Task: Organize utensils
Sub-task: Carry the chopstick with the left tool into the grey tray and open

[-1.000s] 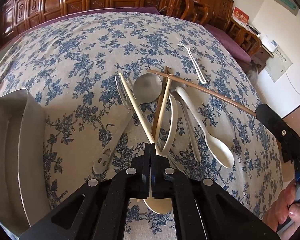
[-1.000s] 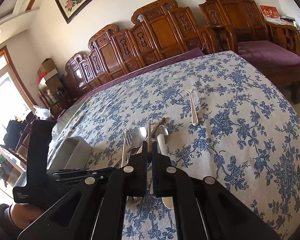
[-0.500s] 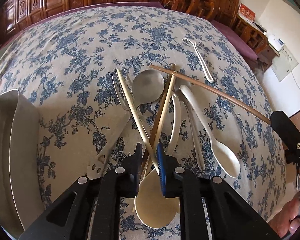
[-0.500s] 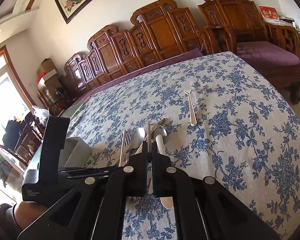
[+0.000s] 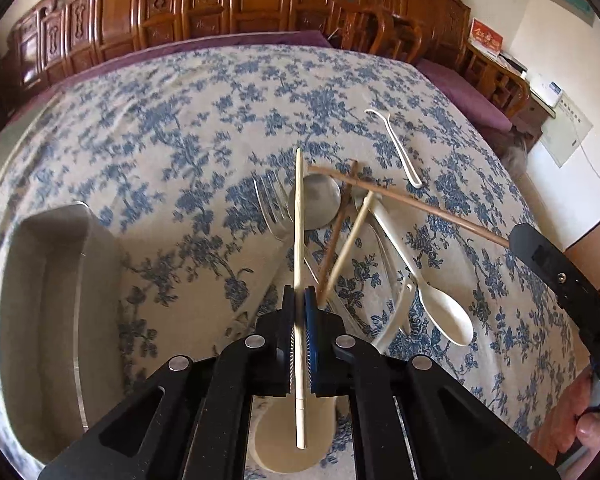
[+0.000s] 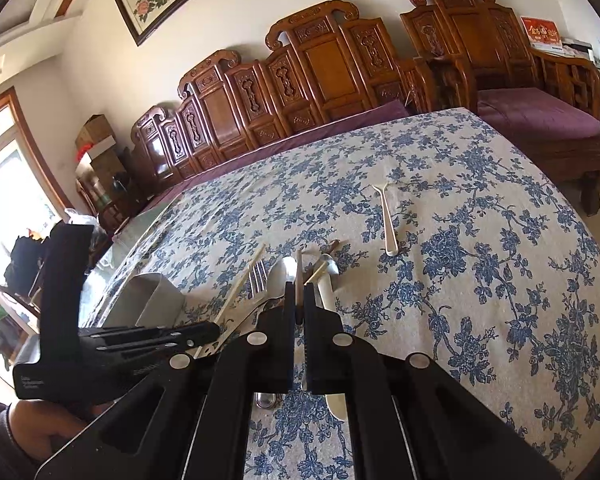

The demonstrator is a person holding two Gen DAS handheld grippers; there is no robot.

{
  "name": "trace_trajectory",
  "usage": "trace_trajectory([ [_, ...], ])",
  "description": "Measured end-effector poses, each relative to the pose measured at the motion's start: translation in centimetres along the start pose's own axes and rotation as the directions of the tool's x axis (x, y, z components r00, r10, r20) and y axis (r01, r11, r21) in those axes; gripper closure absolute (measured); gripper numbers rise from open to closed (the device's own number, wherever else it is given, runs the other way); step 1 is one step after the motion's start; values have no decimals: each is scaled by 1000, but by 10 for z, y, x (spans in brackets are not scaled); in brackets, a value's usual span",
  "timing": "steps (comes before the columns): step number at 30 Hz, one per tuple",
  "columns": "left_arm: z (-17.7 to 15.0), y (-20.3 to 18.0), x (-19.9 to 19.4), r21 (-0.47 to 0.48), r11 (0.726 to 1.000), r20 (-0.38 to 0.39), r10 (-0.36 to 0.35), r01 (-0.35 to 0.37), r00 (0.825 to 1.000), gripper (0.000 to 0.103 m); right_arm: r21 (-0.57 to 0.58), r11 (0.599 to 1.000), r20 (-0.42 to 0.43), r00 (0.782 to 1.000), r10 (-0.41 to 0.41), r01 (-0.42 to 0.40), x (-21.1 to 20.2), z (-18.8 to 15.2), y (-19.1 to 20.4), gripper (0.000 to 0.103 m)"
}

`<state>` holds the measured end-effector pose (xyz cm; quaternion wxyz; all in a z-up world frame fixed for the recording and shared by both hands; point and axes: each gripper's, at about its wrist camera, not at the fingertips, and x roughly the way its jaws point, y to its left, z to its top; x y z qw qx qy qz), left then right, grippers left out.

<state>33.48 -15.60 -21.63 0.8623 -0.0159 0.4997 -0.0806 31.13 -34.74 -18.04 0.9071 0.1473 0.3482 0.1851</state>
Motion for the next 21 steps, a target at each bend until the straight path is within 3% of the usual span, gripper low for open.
trace_trajectory([
  [10,-1,26,-34,3,1000,48,6,-6,999,99,-44,999,29,1000,-1,2,-6,0,18,98],
  [21,-14,93,-69,4,998,70,66,-66,995,99,-145,989,77,997,-15,26,-15,-3,55,99],
])
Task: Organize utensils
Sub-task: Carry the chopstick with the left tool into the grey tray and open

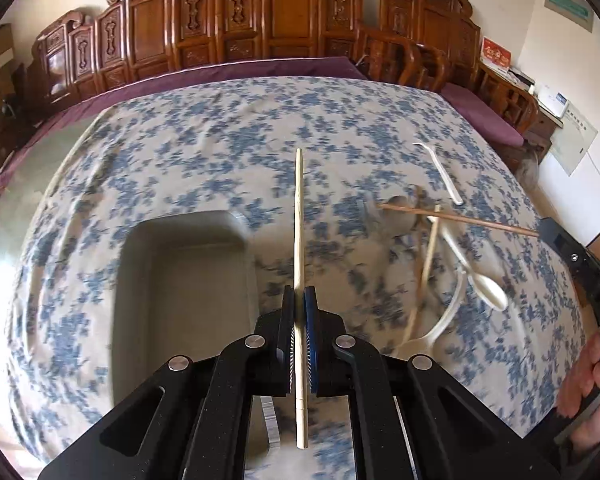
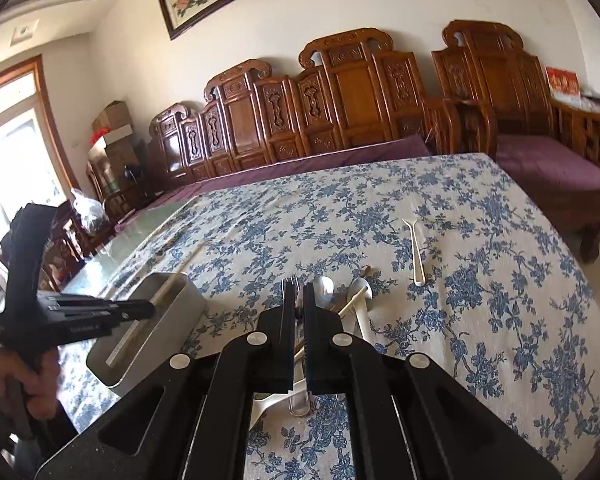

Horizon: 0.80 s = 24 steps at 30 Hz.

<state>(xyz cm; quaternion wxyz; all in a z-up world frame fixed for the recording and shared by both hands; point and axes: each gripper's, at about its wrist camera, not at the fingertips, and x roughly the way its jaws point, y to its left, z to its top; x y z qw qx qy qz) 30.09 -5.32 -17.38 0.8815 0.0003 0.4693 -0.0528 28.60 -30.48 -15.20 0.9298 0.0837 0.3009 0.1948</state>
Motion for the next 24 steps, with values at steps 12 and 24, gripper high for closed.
trace_trajectory([
  [12,-15,68,11,9,999,-99,35,-34,994,99,-42,998,66,997,-38,41,-13,5,19,99],
  [24,-34,81,38,16,1000,-182,13,-10,983,99,-81,997,96,995,-5,13,-32,13,55,99],
])
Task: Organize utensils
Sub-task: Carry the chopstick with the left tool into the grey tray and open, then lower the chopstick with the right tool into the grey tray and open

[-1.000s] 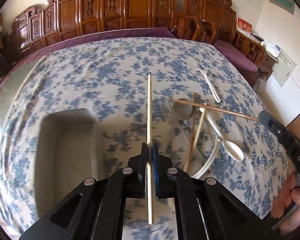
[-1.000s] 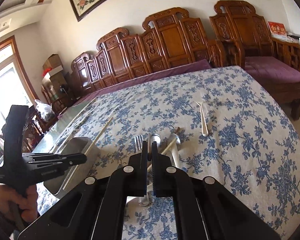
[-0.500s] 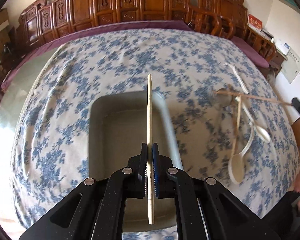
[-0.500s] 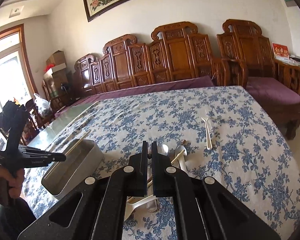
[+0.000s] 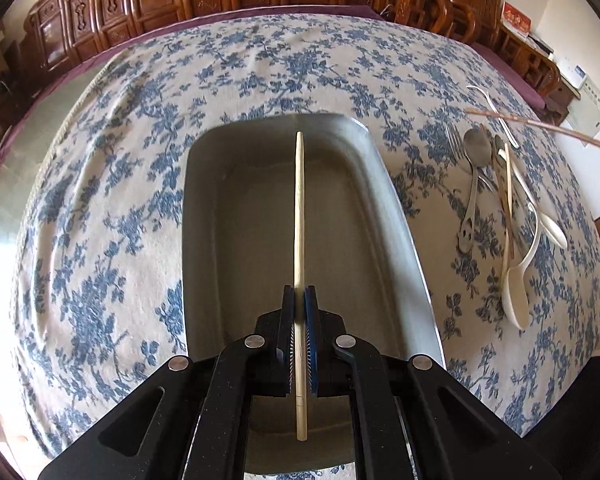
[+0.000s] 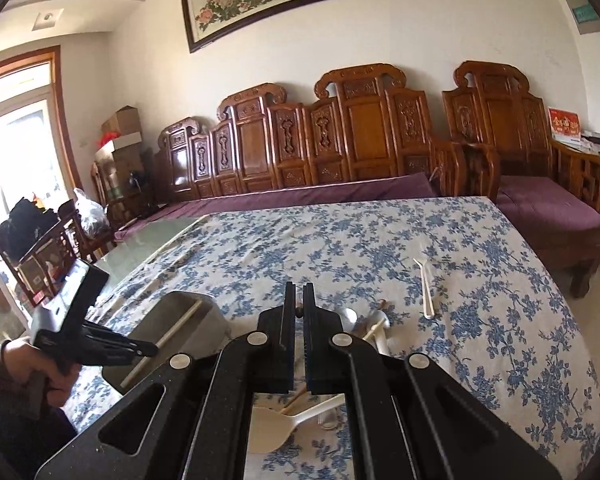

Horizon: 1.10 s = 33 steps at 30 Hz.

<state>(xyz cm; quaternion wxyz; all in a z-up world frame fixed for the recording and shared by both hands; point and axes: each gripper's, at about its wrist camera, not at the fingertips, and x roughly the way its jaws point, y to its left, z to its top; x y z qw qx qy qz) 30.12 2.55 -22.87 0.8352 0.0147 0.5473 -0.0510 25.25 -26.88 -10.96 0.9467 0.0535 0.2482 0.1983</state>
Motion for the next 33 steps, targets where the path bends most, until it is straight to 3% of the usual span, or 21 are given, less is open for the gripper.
trace_trajectory([
  [9,-6,11,-14,-31,998,79,-47,49,996,94,-44,998,-17,999,43,-44,2,8,48,99],
  [11,-7,14,-21,-38,998,110,-48,53,993,88,-62,997,-24,998,53,-54,5,11,62,99],
  [17,-12,27,-47,-28,999,207,-26,32,978,88,-109,991,-61,995,78,-84,21,12,104,99],
  [24,-16,47,-56,-38,999,249,-16,27,968,88,-158,983,-102,992,80,-95,50,4,145,99],
  [33,-16,67,-60,-74,997,274,8,13,962,88,-174,983,-162,986,33,-61,86,-17,168,99],
])
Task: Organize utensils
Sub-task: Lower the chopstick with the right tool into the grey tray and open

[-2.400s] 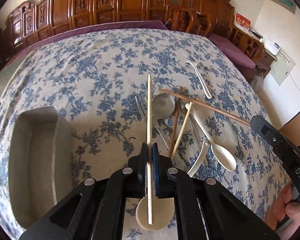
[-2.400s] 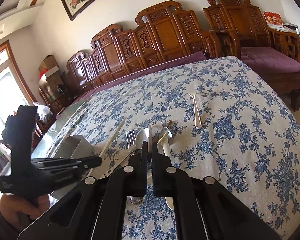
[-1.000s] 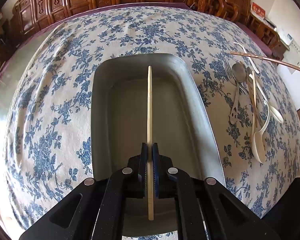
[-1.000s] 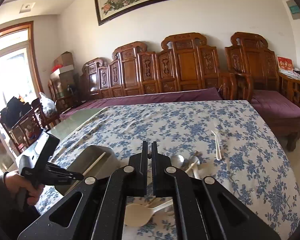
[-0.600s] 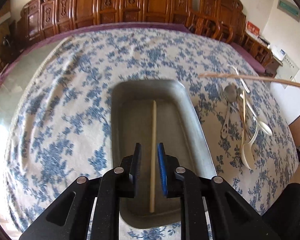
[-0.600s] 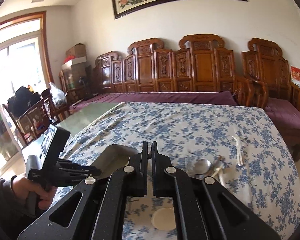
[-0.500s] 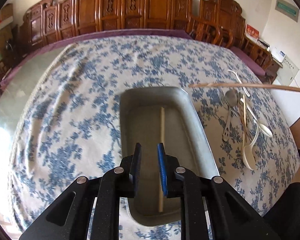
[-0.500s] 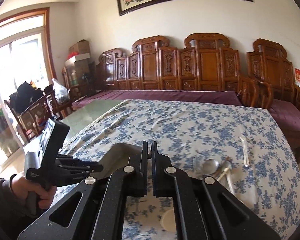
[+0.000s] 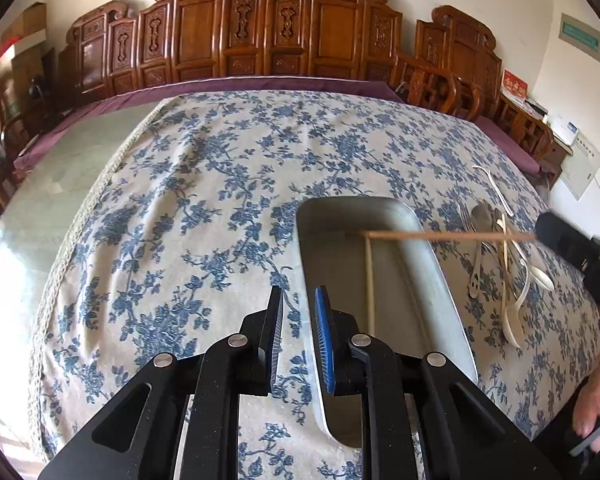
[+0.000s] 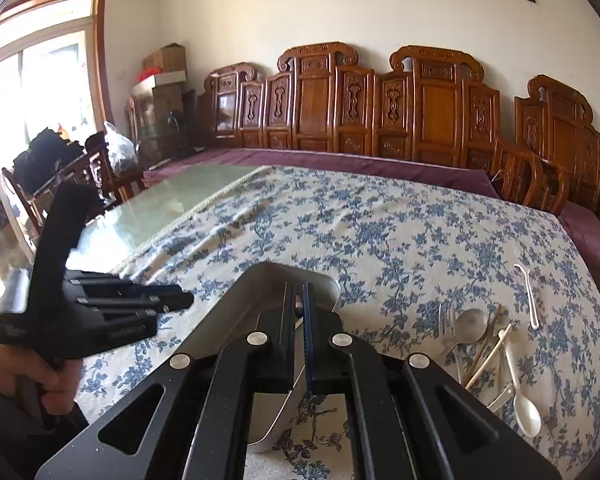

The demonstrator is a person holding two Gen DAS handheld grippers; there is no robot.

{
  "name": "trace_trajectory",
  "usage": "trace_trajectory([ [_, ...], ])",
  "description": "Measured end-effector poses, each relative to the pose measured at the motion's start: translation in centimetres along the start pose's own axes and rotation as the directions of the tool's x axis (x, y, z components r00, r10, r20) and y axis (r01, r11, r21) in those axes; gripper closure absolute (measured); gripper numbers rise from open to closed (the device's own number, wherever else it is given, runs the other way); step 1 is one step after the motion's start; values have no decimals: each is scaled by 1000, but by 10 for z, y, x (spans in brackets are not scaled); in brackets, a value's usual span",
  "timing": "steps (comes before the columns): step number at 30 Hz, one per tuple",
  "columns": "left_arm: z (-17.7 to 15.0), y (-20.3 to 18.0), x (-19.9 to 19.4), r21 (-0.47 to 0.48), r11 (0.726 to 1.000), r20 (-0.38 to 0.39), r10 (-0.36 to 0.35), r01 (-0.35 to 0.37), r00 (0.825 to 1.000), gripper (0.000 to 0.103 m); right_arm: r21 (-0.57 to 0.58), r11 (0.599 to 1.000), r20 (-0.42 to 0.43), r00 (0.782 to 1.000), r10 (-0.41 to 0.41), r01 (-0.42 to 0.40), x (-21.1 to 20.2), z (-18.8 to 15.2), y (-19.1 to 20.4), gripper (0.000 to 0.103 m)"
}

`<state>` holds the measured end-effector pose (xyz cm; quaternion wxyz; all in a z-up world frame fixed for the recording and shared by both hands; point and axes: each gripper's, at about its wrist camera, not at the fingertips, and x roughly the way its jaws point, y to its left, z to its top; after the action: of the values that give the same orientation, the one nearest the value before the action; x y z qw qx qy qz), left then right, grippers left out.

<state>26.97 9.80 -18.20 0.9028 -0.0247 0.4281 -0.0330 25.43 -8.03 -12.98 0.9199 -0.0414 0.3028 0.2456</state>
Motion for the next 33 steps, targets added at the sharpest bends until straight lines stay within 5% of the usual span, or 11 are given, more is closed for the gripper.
trace_trajectory([
  [9,2,5,-5,-20,1000,18,-7,8,1000,88,-36,999,-85,996,-18,15,14,-22,19,98],
  [18,3,9,-12,-34,999,36,-13,15,999,88,5,999,-217,975,50,-50,29,-48,29,97],
  [27,3,6,-13,-31,999,39,-16,17,999,88,37,994,-255,961,107,-101,35,-53,31,95],
  [30,4,3,-13,-29,999,42,-16,18,999,88,32,993,-240,963,121,-117,30,-50,30,79],
  [33,5,-2,-13,-23,1000,43,-20,21,999,88,19,993,-222,968,120,-118,23,-45,26,79],
])
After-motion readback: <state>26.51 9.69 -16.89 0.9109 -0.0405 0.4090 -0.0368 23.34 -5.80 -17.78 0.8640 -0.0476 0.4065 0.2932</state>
